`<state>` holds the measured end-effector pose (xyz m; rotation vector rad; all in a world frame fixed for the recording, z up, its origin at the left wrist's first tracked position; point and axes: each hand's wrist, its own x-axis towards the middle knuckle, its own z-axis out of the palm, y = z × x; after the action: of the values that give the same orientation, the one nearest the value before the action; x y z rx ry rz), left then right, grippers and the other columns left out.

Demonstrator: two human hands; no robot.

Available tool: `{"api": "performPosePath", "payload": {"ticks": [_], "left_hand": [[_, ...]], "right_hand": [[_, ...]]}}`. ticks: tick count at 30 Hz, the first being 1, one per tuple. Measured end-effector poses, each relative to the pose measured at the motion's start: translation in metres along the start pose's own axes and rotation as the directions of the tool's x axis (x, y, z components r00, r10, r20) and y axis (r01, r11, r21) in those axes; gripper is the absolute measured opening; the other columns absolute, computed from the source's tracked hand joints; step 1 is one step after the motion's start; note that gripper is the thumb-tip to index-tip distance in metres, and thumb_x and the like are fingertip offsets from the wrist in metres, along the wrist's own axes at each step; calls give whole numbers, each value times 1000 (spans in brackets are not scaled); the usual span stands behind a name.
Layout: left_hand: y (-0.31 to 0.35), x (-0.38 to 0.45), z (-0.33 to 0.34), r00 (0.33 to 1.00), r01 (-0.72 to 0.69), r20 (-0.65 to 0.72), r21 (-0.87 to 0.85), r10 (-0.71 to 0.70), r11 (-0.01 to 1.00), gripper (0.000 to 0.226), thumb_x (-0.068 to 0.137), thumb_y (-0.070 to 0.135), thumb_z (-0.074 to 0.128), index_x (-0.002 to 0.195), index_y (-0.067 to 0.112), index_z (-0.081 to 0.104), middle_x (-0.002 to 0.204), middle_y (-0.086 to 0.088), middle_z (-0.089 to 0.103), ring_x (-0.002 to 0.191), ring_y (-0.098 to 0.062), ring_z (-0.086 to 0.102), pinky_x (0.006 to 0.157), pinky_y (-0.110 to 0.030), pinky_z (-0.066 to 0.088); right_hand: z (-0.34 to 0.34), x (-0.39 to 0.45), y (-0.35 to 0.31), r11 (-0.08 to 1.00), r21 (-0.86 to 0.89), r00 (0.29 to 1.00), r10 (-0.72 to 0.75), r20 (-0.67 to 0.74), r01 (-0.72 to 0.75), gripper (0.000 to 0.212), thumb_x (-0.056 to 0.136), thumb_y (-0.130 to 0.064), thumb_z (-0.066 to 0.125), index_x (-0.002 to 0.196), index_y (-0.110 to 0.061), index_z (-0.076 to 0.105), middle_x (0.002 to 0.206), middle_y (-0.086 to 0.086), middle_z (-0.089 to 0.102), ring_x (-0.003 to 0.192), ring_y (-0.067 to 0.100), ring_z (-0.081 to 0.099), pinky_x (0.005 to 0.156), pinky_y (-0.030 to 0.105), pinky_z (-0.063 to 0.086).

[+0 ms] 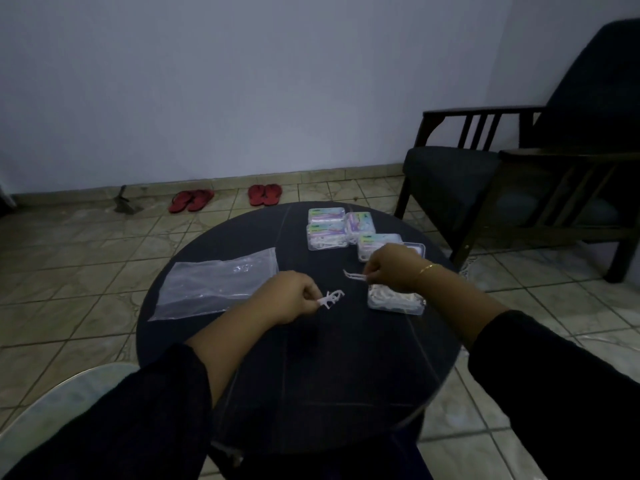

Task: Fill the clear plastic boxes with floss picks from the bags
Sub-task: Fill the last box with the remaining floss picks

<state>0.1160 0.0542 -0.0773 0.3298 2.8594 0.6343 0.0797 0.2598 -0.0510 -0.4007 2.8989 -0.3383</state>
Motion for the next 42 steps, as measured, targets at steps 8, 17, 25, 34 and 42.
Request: {"api": "performPosePath", "payload": {"ticks": [8, 17, 25, 34, 42], "left_hand": [[55, 42, 11, 976, -149, -163, -9, 146, 989, 21, 92, 28, 60, 111, 26, 68, 105, 6, 68, 91, -10, 60, 80, -27, 47], [79, 71, 36, 928, -291, -177, 199, 327, 936, 23, 97, 28, 50, 115, 26, 65, 116, 5, 62, 112, -17, 47, 95, -35, 32], [75, 74, 62, 902, -279, -267, 239, 339, 930, 28, 97, 33, 49, 121, 30, 63, 119, 7, 54, 119, -17, 35, 88, -29, 25], [60, 50, 91, 958, -183, -226, -20, 174, 983, 58, 103, 33, 31, 152, 13, 8, 160, -3, 5, 146, -18, 8, 117, -34, 14], [43, 30, 94, 959, -143, -267, -169, 94, 975, 63, 102, 32, 38, 152, 10, 6, 160, -3, 11, 145, -16, 12, 118, -28, 13]], "right_hand": [[5, -6, 51, 988, -77, 991, 133, -12, -134, 26, 91, -37, 57, 115, -34, 66, 119, -6, 62, 115, 18, 49, 102, 38, 30], [33, -21, 82, 943, 323, 914, 202, -351, -85, 30, 89, -37, 60, 117, -28, 64, 117, -6, 59, 111, 16, 50, 97, 39, 43], [75, -39, 69, 904, 411, 822, 324, -468, -122, 37, 91, -36, 57, 128, -28, 58, 131, -3, 48, 119, 16, 36, 98, 30, 33], [91, -32, 44, 814, 570, 843, 383, -377, -114, 33, 96, -11, 38, 124, -5, 54, 132, 17, 47, 115, 34, 50, 98, 43, 41], [93, -30, 24, 840, 539, 910, 274, -312, -68, 46, 101, -15, 35, 146, -12, 32, 156, 9, 22, 141, 24, 21, 116, 33, 19]]}}
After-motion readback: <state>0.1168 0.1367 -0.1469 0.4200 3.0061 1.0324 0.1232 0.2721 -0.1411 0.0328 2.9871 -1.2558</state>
